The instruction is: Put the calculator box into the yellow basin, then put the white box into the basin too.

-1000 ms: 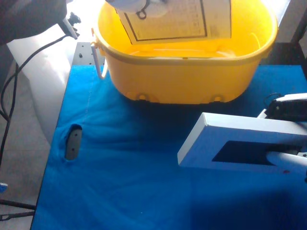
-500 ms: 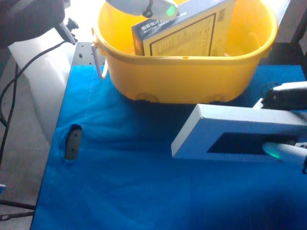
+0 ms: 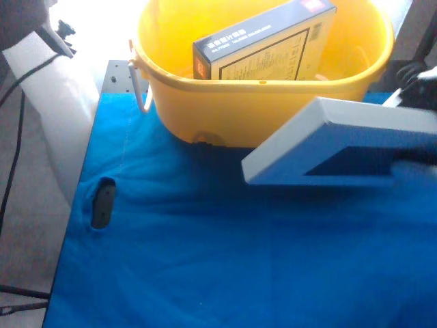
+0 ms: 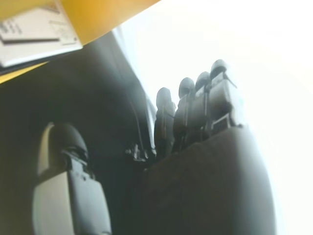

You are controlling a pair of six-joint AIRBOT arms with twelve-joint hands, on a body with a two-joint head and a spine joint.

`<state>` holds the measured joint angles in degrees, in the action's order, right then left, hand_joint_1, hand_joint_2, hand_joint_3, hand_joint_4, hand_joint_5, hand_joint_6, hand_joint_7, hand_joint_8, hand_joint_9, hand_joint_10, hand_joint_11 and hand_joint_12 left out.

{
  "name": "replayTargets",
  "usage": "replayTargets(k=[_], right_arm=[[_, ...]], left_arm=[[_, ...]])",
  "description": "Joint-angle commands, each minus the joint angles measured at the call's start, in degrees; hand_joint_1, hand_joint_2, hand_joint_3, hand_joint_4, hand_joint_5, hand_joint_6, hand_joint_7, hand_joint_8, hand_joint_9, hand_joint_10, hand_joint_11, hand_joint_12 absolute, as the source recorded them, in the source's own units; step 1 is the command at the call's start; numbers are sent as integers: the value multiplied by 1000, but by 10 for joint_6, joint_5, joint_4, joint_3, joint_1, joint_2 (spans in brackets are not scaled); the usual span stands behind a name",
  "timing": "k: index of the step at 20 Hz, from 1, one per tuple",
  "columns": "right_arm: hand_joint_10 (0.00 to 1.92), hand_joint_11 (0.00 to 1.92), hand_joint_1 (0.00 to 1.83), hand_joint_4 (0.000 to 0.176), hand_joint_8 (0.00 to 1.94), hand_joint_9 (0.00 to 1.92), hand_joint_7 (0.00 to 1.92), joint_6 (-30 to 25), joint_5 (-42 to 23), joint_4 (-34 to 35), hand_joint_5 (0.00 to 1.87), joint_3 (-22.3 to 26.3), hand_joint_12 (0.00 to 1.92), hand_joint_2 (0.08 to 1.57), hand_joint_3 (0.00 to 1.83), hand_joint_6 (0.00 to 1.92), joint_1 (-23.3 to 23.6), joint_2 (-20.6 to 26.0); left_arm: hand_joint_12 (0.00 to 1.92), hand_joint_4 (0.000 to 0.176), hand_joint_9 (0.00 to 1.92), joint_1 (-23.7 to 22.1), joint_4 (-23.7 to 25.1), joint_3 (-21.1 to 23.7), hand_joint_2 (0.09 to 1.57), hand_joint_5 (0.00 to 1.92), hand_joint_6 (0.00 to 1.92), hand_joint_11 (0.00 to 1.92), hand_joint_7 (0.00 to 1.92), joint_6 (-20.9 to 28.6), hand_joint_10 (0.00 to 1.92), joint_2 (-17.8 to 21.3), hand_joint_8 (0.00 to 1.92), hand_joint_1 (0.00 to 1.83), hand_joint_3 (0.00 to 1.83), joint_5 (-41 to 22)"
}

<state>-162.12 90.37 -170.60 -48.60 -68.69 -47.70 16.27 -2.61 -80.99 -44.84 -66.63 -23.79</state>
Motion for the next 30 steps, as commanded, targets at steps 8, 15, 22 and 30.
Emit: replayTargets(k=[8,15,22,30], right_arm=[[671,789,1221,0,1085,1004,988,-5,99,-20,979,1,1177,1119,2,880,14,12],[768,785,1225,0,1085,967,987,6,102,11,975,-16,1186,1120,0,884,36,33],[774,784,1224,0,1091,964,987,6,102,38,960,-47,1186,1124,0,904,69,38],[1127,784,1344,0,1069,935,923,24,-3,20,1041,-103,1187,1111,0,759,176,30]], left_arm=[[1074,0,202,-28,-5,66,1220,411,15,0,239,3,133,77,25,598,12,-213],[1172,0,245,-25,-8,97,1206,426,19,0,297,2,180,110,11,662,1,-265],[1185,0,153,-14,-41,95,1241,426,19,0,295,-32,350,108,1,643,0,-263],[1220,0,167,-11,-49,93,1195,471,23,0,358,-39,446,104,12,660,0,-269]])
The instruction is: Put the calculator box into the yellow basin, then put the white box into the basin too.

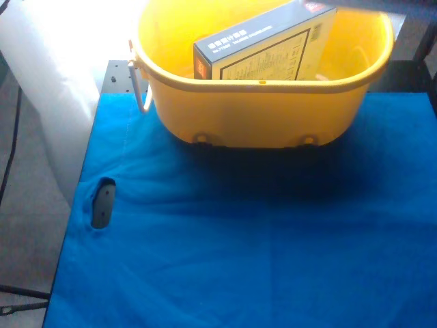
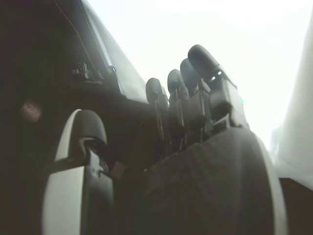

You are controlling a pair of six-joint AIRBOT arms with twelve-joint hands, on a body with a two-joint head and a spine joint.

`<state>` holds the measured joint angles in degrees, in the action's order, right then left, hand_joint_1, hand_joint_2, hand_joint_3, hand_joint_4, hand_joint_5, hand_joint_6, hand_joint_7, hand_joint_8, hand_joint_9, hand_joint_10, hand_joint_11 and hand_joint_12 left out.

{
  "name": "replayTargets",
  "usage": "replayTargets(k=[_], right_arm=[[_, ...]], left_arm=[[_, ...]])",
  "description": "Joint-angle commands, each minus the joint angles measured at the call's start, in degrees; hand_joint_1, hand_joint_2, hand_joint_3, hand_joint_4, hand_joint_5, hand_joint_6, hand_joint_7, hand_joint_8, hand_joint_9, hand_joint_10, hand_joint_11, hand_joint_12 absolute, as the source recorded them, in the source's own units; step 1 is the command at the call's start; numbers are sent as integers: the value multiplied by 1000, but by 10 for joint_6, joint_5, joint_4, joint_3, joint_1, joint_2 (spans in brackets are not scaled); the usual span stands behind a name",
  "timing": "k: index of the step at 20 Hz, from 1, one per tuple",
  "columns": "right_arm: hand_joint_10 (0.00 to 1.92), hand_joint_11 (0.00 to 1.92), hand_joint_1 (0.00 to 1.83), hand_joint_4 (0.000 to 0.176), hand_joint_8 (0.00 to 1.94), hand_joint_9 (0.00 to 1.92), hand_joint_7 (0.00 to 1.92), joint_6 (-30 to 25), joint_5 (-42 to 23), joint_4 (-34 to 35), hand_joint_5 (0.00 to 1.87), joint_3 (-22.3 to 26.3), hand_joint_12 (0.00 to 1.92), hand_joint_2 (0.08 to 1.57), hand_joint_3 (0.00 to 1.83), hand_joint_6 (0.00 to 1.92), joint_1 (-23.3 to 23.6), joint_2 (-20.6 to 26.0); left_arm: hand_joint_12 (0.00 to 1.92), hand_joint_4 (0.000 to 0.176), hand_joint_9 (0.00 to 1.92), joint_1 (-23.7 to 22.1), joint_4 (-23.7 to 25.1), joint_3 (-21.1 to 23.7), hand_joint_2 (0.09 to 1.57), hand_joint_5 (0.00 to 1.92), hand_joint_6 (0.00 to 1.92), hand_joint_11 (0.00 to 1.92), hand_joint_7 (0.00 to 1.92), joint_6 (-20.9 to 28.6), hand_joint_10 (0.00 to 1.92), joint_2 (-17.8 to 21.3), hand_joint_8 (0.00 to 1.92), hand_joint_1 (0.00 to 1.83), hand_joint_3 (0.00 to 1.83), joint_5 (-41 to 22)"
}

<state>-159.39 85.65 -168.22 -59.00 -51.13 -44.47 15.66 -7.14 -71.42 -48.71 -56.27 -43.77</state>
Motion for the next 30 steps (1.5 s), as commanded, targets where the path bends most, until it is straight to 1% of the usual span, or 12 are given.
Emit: replayTargets(k=[1,3,5,6,9,10,12,13,19,23,26,30], right_arm=[[918,781,1244,0,1091,922,974,-1,39,-6,971,-4,1188,1121,5,882,9,-5],[1158,782,1345,0,1072,922,921,-1,35,-6,1039,-12,1193,1112,0,763,18,-9],[768,785,1225,0,1085,967,987,-1,13,-10,975,-25,1186,1120,0,884,47,-23],[1156,783,1343,0,1062,923,934,-1,-10,-24,1012,-35,1190,1114,1,796,74,-35],[716,783,1228,0,1156,984,909,-1,-51,-44,1087,-63,1184,1116,0,758,122,-66],[1139,783,1344,0,1070,930,922,-1,-51,-44,1040,-66,1190,1112,0,761,125,-69],[774,784,1224,0,1091,964,987,-1,-57,-44,960,-74,1186,1124,0,904,132,-76],[1158,783,1343,0,1064,922,934,-1,-63,-44,1008,-78,1190,1115,1,802,138,-82],[661,785,1227,0,1156,1006,909,-1,-133,-44,1087,-126,1178,1116,0,758,187,-133],[1158,782,1345,0,1072,922,921,-1,-166,-44,1039,-162,1193,1112,0,763,214,-177],[716,783,1228,0,1156,984,909,-1,-184,-44,1087,-176,1184,1116,0,757,218,-197],[1334,588,1345,0,1183,792,817,-1,-213,-44,814,-196,1485,1183,0,1267,227,-220]], left_arm=[[1174,0,144,-3,-4,-4,1194,458,17,0,326,-1,436,1,5,662,0,-69],[1128,0,109,-3,-5,-4,1218,422,1,0,276,-1,418,-2,0,648,5,-69],[1172,0,119,-3,-5,-6,1214,449,13,0,289,-1,442,-5,5,659,1,-69],[1248,0,133,-1,-6,-6,1215,564,104,0,348,-1,519,-5,15,688,1,-69],[1167,0,152,9,-13,-7,1210,544,108,0,348,-1,450,-4,4,681,0,-71],[1136,0,163,9,-13,-8,1200,527,88,0,335,-1,377,-6,0,672,0,-71],[1153,0,217,9,-13,-10,1193,556,81,0,342,-1,268,-11,0,687,0,-72],[1174,0,215,9,-13,-11,1203,575,91,0,330,-1,255,-13,0,684,3,-72],[1214,0,164,12,-13,-12,1146,440,454,0,296,-1,372,-17,0,743,0,-70],[1244,0,177,15,-14,-12,1161,467,563,0,362,0,424,-21,17,774,1,-72],[1283,0,137,16,-15,-12,1135,393,731,0,409,0,563,-21,12,714,0,-74],[1388,0,84,17,-15,-12,1172,325,742,0,402,1,797,-21,9,628,3,-78]])
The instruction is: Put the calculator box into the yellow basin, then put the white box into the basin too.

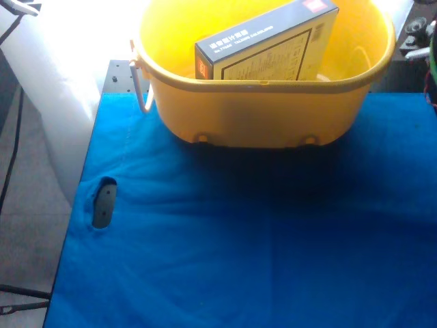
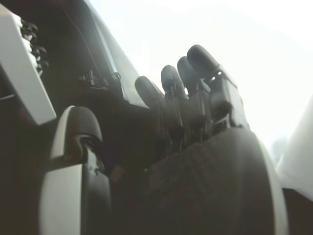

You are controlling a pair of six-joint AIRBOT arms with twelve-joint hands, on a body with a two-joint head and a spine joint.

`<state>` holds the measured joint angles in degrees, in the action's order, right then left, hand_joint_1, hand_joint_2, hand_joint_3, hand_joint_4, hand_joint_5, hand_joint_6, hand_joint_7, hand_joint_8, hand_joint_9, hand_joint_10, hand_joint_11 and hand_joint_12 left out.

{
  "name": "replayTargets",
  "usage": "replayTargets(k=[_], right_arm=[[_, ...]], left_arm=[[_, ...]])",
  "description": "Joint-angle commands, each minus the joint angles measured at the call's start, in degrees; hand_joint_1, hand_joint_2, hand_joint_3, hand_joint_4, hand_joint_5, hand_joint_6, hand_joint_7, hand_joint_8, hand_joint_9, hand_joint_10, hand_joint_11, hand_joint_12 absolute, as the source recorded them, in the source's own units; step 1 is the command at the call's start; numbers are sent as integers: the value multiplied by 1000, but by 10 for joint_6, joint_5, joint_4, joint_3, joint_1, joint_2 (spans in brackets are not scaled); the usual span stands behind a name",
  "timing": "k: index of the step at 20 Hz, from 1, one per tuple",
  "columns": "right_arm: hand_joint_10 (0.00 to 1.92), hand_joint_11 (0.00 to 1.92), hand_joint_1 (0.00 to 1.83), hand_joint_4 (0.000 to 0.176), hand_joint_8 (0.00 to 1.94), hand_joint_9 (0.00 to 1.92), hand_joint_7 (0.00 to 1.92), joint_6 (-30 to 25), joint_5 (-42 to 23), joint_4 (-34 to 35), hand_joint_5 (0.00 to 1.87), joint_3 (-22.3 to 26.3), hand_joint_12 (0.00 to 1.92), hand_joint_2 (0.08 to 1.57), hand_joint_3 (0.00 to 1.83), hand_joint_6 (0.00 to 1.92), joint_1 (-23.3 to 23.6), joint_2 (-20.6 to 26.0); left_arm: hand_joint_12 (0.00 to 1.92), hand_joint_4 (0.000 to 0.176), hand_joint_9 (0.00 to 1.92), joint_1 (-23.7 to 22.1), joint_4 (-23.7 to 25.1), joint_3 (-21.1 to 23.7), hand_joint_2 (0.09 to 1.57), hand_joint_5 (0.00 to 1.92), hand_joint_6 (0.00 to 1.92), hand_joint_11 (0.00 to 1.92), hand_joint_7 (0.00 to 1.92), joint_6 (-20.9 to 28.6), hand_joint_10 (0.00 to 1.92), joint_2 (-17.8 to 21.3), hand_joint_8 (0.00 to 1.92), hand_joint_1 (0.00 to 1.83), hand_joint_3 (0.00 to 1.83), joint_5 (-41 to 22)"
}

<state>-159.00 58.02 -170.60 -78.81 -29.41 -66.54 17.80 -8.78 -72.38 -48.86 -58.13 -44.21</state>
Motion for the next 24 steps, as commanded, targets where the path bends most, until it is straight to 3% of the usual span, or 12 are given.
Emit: replayTargets(k=[1,2,4,5,6,7,12,13,17,21,22,24], right_arm=[[1226,522,1225,0,1248,714,827,-5,57,-20,901,-2,1629,1174,0,1103,12,-3],[1327,296,1216,0,1364,515,699,-5,52,-20,959,-5,1852,1191,0,1073,15,-4],[681,55,1155,0,441,463,665,-5,48,-20,949,-6,1549,1129,0,1028,19,-4],[191,10,1118,0,89,92,354,-5,48,-20,790,-6,468,1015,11,219,21,-4],[37,1,1052,0,18,18,195,-5,48,-20,690,-6,93,1000,12,47,23,-4],[6,0,946,0,1,13,155,-5,48,-20,483,-6,3,962,0,1,26,-3],[27,29,908,0,14,73,174,-5,48,-20,289,-5,15,919,0,1,30,-1],[12,5,845,0,16,116,199,-5,48,-20,314,-5,222,882,15,19,31,0],[0,0,425,0,0,0,5,-5,58,-20,57,7,1,863,0,0,32,14],[3,0,231,0,7,12,74,-5,76,-20,187,24,0,928,10,23,31,32],[6,0,191,37,8,28,166,-5,86,-20,332,30,0,1161,39,38,25,41],[11,0,201,21,5,64,218,-5,105,-20,391,43,0,1231,23,29,9,56]], left_arm=[[1390,0,87,-5,1,-2,1181,345,651,0,411,2,745,-3,9,602,2,-73],[1381,0,98,-5,1,-1,1198,373,550,0,420,2,683,-3,8,592,3,-73],[1382,0,105,-4,1,-1,1199,407,534,0,435,3,672,-3,12,595,1,-73],[1352,0,119,-1,1,-1,1198,421,477,0,436,4,605,-2,8,572,0,-74],[1320,0,125,0,1,-1,1198,429,435,0,431,5,558,-2,3,582,0,-75],[1306,0,138,1,1,-1,1188,446,430,0,441,5,549,-2,7,595,0,-75],[1318,0,113,9,-4,-1,1183,461,561,0,434,10,620,0,4,620,0,-80],[1322,0,143,10,-5,-1,1172,444,533,0,449,11,609,0,6,608,0,-80],[1424,0,165,14,-9,0,1181,449,504,0,457,12,628,2,4,620,1,-82],[1381,0,142,22,-13,5,1174,443,501,0,435,16,616,8,3,637,0,-89],[1299,0,133,23,-13,7,1161,427,507,0,422,17,591,11,1,651,0,-91],[1300,0,142,24,-12,12,1163,431,516,0,421,18,568,15,1,660,0,-96]])
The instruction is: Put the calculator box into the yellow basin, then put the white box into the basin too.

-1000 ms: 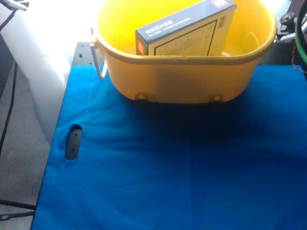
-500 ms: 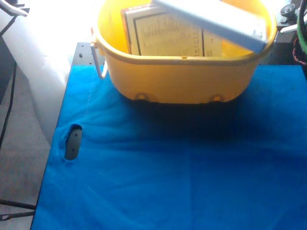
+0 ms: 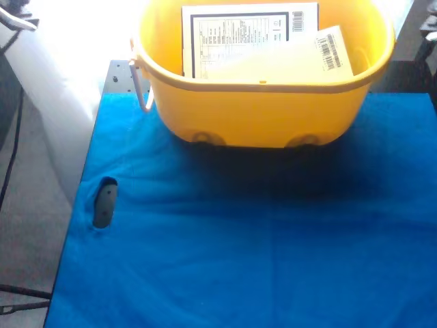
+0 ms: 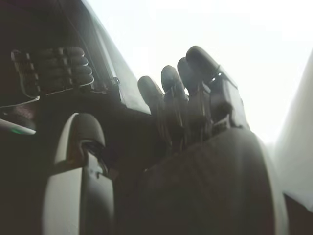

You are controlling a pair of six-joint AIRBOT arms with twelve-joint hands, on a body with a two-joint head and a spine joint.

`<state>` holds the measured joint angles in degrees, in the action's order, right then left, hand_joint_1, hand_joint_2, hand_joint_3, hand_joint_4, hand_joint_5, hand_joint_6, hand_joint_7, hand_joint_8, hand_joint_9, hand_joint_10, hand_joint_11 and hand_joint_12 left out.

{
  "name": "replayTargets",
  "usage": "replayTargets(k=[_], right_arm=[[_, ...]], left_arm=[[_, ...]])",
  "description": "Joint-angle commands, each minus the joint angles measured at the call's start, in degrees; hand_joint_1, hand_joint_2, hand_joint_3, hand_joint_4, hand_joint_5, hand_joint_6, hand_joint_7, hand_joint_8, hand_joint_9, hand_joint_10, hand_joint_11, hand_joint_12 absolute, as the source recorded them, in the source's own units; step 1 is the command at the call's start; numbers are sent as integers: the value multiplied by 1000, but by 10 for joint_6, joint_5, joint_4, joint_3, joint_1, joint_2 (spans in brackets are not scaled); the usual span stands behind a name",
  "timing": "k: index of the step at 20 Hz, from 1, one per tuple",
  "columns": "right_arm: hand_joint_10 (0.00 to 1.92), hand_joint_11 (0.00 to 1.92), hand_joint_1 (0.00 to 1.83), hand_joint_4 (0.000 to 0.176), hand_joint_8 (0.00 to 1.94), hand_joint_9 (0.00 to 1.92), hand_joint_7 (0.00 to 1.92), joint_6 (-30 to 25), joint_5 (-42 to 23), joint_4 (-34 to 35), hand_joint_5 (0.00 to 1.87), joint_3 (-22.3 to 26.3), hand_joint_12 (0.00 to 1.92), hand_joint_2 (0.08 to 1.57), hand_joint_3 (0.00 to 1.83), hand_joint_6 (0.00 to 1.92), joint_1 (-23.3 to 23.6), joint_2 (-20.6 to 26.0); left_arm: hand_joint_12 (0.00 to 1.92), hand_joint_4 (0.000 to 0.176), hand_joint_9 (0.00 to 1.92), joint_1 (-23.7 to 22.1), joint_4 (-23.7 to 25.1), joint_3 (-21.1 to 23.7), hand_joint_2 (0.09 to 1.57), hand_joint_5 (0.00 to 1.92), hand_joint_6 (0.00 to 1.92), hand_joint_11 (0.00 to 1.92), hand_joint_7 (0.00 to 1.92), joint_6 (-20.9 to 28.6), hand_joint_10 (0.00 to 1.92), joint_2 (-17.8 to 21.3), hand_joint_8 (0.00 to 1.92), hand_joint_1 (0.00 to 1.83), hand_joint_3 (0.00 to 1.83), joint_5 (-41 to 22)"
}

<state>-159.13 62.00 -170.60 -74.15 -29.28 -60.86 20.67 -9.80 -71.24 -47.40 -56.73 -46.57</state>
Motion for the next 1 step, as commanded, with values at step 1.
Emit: replayTargets(k=[1], right_arm=[[14,1,341,0,3,77,217,-4,76,-20,378,2,0,1185,0,16,-1,6]], left_arm=[[1332,0,166,-4,1,5,1169,436,524,0,442,5,562,5,9,663,1,-78]])
